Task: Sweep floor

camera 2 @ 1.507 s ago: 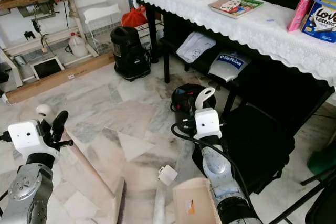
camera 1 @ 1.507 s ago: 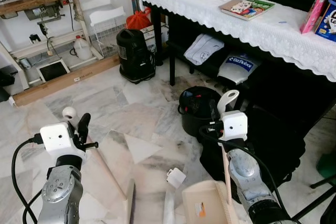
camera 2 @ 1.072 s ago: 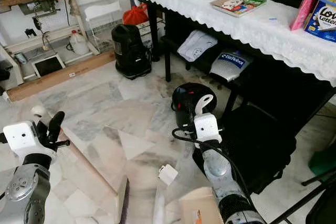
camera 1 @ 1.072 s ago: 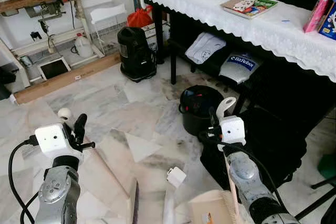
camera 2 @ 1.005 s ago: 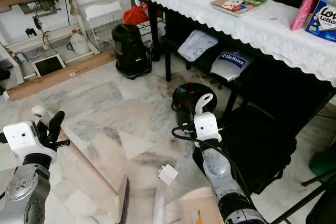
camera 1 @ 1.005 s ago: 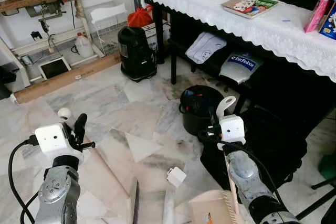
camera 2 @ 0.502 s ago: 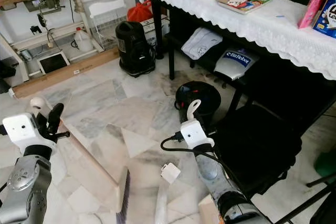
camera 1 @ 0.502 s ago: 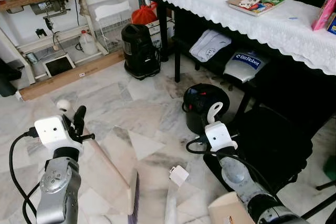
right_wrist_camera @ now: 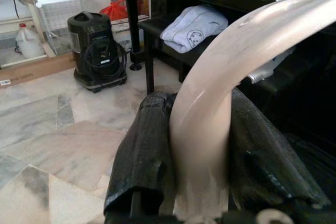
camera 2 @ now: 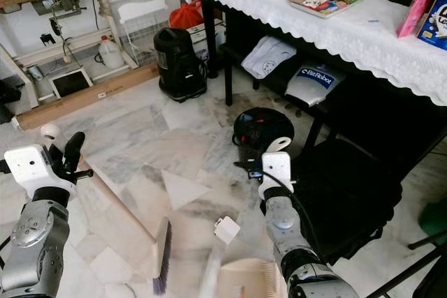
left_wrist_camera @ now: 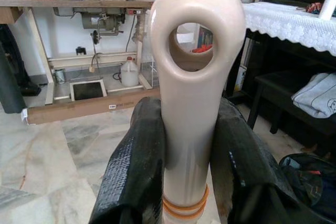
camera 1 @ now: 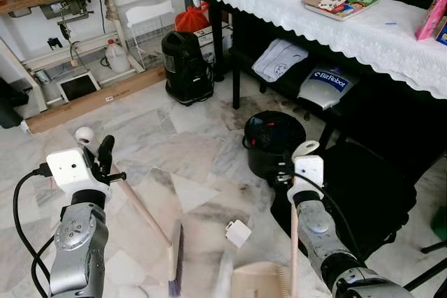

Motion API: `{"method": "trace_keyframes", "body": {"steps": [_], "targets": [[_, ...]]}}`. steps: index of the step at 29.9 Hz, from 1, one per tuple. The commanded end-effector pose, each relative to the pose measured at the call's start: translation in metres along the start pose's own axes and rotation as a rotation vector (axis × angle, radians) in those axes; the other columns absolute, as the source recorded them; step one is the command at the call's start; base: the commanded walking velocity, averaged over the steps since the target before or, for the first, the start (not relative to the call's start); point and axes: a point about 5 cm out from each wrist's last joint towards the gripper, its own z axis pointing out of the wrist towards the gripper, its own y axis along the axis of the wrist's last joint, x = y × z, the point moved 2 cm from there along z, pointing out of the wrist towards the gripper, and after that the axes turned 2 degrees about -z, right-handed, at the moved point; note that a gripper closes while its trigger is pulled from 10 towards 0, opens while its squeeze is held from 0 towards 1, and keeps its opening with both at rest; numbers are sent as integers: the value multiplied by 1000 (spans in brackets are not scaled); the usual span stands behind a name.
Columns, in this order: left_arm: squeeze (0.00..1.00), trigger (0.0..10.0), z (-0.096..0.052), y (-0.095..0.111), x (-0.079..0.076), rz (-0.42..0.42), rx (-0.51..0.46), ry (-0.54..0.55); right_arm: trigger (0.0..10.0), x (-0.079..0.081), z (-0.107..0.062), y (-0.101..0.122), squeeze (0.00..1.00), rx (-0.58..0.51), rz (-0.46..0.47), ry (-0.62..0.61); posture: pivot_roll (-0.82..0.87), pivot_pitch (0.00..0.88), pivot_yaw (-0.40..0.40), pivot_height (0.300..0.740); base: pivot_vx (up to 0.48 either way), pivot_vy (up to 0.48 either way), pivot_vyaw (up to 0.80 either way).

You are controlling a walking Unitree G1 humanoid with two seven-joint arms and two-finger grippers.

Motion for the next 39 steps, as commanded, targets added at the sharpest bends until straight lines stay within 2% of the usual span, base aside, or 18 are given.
{"method": "trace_keyframes", "body": {"steps": [1, 7, 10, 13, 17, 20, 25, 26, 28, 31, 33, 35, 39], "targets": [[0, 10000, 1, 8, 1, 0, -48, 2, 10000, 1, 3, 5, 0, -22, -33, 19, 64, 64, 72, 740, 0, 0, 0], [0, 10000, 1, 8, -1, -10, -55, 3, 10000, 3, 4, 12, 0, -70, -72, 58, 64, 75, 67, 740, 0, 0, 0], [0, 10000, 1, 6, 0, -13, -49, 3, 10000, 11, 4, 17, 0, -114, -140, 106, 63, 85, 65, 740, 0, 0, 0], [0, 10000, 1, 6, 1, -10, -49, 4, 10000, 13, 3, 19, 0, -130, -168, 113, 64, 89, 65, 740, 0, 0, 0], [0, 10000, 4, 3, 4, 8, -43, 2, 10000, 16, 1, 23, 0, -186, -256, 119, 62, 101, 66, 740, 0, 0, 0], [0, 10000, 6, -2, 6, 12, -27, 1, 10000, 18, -2, 22, 0, -206, -273, 124, 61, 106, 69, 740, 0, 0, 0], [0, 10000, 6, -1, 4, 9, -35, -4, 10000, 13, -7, 11, 0, -174, -275, 85, 73, 107, 73, 740, 0, 0, 0], [0, 10000, 6, 0, 4, 10, -40, -3, 10000, 13, -8, 10, 0, -173, -289, 83, 75, 109, 74, 740, 0, 0, 0], [0, 10000, 6, 2, 5, 9, -52, -2, 10000, 15, -12, 7, 0, -192, -386, 90, 76, 113, 76, 740, 0, 0, 0], [0, 10000, 7, 4, 5, 6, -58, -6, 10000, 18, -14, 4, 0, -198, -437, 92, 90, 121, 79, 740, 0, 0, 0], [0, 10000, 7, 4, 4, 2, -55, -17, 10000, 18, -15, 3, 0, -195, -440, 85, 92, 125, 81, 740, 0, 0, 0], [0, 10000, 8, -3, 3, -3, -19, -42, 10000, 16, -15, 0, 0, -159, -381, 59, 92, 129, 81, 740, 0, 0, 0], [0, 10000, 9, -21, 4, 1, 61, -52, 10000, 19, -17, -1, 0, -153, -367, 66, 79, 136, 81, 740, 0, 0, 0]]}}
